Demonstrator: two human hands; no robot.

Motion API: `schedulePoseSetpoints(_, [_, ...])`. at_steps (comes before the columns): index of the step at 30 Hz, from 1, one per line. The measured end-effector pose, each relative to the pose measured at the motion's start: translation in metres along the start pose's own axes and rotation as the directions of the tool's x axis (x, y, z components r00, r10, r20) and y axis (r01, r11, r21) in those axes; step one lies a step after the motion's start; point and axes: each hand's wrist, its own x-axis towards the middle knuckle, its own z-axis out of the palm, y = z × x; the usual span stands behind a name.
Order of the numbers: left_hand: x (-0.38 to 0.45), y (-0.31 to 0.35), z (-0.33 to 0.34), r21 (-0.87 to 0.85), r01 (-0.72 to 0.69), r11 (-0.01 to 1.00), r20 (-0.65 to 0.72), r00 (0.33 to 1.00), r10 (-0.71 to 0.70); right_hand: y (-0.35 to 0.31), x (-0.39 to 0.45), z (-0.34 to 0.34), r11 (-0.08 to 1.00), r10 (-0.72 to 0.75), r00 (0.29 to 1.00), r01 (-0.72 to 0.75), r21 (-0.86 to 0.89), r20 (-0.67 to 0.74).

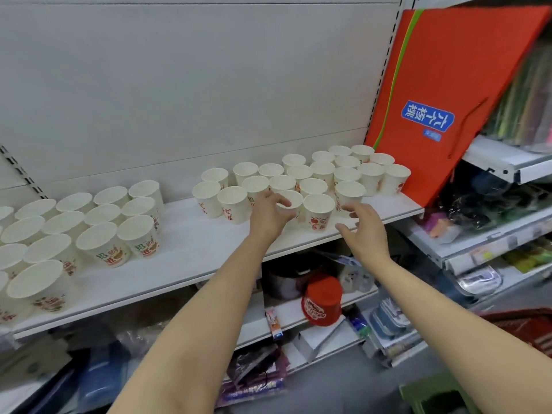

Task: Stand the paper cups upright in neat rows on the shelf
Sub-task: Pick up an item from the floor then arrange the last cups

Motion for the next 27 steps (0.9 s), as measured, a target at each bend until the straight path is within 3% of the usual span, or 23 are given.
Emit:
schedulePoseSetpoints(4, [-0.003, -0.005, -0.007, -0.048, -0.004, 0.999, -0.076, 0.997, 0.0, 0.001, 0.017, 0.001, 0.999, -0.042, 0.997, 0.039, 0.038, 0.067])
schedulePoseSetpoints(7, [-0.012, -0.007, -0.026, -0.205, 0.067, 0.976, -0.069, 0.994, -0.083, -0.001, 0.028, 0.005, 0.996, -0.081, 0.989, 0.075, 0.048, 0.127])
schedulePoseSetpoints(11, [-0.033, -0.015, -0.059, -0.51, 0.185, 0.84, 0.055, 0.982, -0.183, -0.005, 0.034, 0.014, 0.989, -0.01, 0.987, -0.014, 0.144, 0.163])
schedulePoseSetpoints(15, [-0.055, -0.025, -0.086, -0.651, 0.232, 0.723, 0.059, 0.965, -0.256, -0.01, 0.034, 0.022, 0.979, 0.026, 0.988, -0.056, 0.198, 0.152])
schedulePoseSetpoints(19, [-0.074, -0.037, -0.118, -0.698, 0.218, 0.682, 0.027, 0.96, -0.279, -0.036, 0.029, 0.031, 0.948, 0.011, 0.986, -0.063, 0.311, 0.168])
schedulePoseSetpoints(27, [-0.111, -0.069, -0.201, -0.631, 0.156, 0.76, -0.09, 0.958, -0.271, -0.113, 0.004, 0.063, 0.907, -0.083, 0.958, -0.042, 0.419, 0.275])
